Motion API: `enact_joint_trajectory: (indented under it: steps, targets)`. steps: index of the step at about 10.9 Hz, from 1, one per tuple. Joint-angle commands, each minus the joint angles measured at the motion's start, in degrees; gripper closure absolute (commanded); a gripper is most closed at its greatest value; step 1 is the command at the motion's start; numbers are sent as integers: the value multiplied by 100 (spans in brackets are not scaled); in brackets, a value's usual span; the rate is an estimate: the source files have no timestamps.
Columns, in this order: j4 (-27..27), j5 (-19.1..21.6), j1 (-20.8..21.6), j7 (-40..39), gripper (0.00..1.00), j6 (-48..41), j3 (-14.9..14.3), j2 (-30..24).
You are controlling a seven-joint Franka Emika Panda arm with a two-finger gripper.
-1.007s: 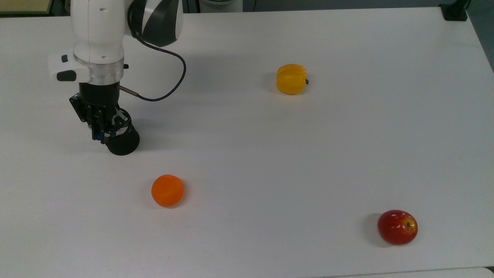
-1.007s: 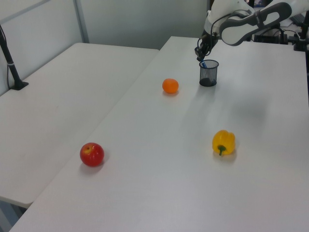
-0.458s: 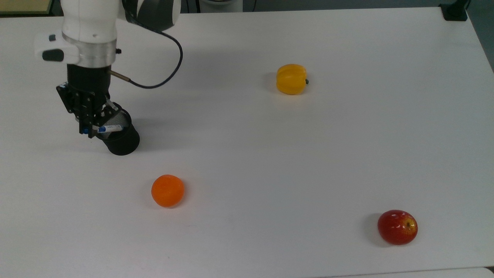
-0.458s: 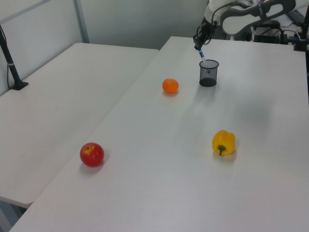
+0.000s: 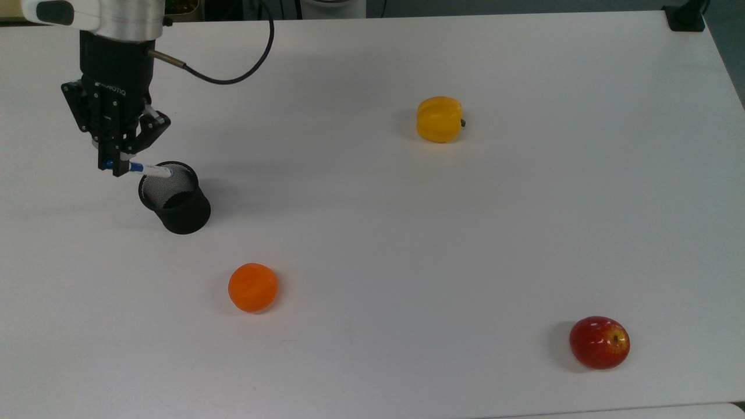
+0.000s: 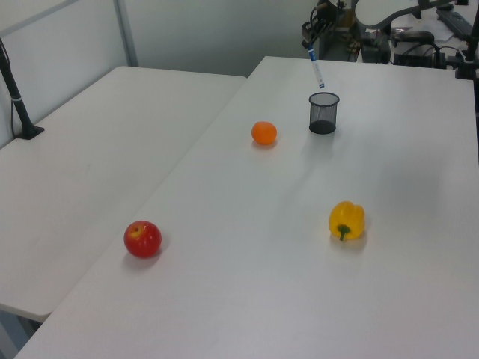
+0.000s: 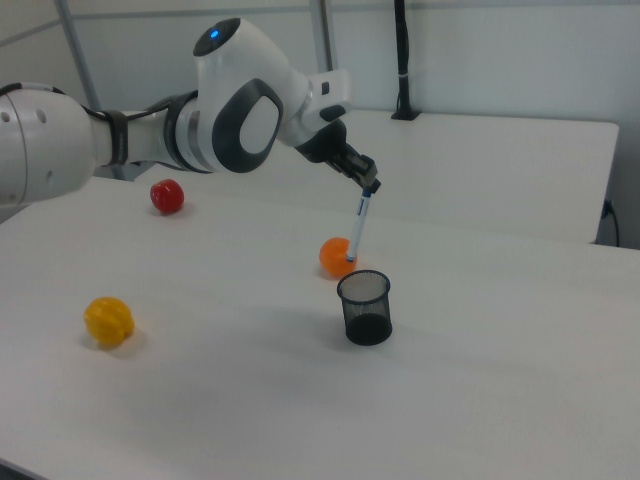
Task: Take marker pen
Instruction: 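Lift the marker straight up out of the pen cup, then carry the marker toward the yellow pepper and lower it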
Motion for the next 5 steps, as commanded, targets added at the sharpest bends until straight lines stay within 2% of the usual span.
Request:
enact_joint_trajectory:
  steps: [1,5]
  targets:
    - [-161,-54,490,134,93,-860,17,-330]
    - [-170,-27,1395,117,92,-2240,52,-375]
